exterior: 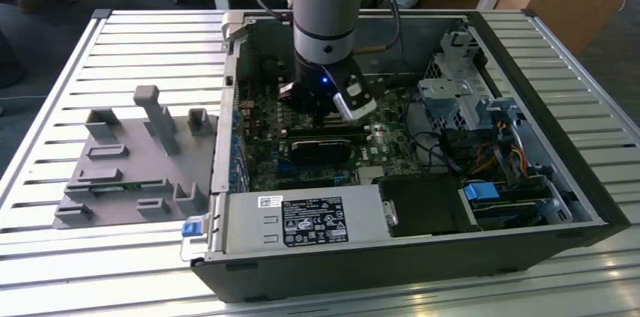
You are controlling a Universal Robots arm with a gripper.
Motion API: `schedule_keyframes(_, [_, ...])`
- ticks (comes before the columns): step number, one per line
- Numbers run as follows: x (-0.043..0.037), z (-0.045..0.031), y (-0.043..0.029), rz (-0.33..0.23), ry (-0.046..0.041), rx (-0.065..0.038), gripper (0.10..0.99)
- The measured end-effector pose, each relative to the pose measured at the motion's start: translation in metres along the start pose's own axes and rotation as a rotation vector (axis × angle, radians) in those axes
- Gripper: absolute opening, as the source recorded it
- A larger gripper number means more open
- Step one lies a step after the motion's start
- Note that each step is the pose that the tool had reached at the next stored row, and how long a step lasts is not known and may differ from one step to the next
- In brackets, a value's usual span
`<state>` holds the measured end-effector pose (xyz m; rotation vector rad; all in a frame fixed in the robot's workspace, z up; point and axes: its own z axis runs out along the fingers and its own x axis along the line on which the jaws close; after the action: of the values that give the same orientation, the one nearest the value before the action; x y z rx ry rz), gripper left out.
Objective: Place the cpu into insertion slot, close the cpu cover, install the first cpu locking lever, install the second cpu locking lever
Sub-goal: 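Install the second cpu locking lever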
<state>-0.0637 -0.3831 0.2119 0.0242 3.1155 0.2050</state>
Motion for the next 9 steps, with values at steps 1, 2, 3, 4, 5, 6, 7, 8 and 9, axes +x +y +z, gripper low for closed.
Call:
schedule_keyframes(1, [0.0001,0.0006,-0.0006,0.000,0.0002,-0.003,0.118])
schedule_keyframes(2, [0.0002,0.0011,-0.0014,0.000,0.0001,-0.010,0.118])
schedule_keyframes(3, [0.0004,0.0014,-0.0021,0.000,0.0002,-0.018,0.118])
schedule_keyframes(4, [0.0007,0.0014,-0.0027,0.001,0.0003,-0.026,0.118])
schedule_keyframes(5, [0.0011,0.0014,-0.0033,0.001,0.0005,-0.035,0.118])
schedule_keyframes(6, [0.0013,0.0014,-0.0039,0.001,0.0006,-0.041,0.118])
schedule_keyframes(7, [0.0015,0.0014,-0.0046,0.001,0.0007,-0.048,0.118])
schedule_keyframes(8, [0.0016,0.0014,-0.0056,0.001,0.0007,-0.053,0.118])
schedule_keyframes(9, [0.0017,0.0014,-0.0068,0.001,0.0006,-0.055,0.118])
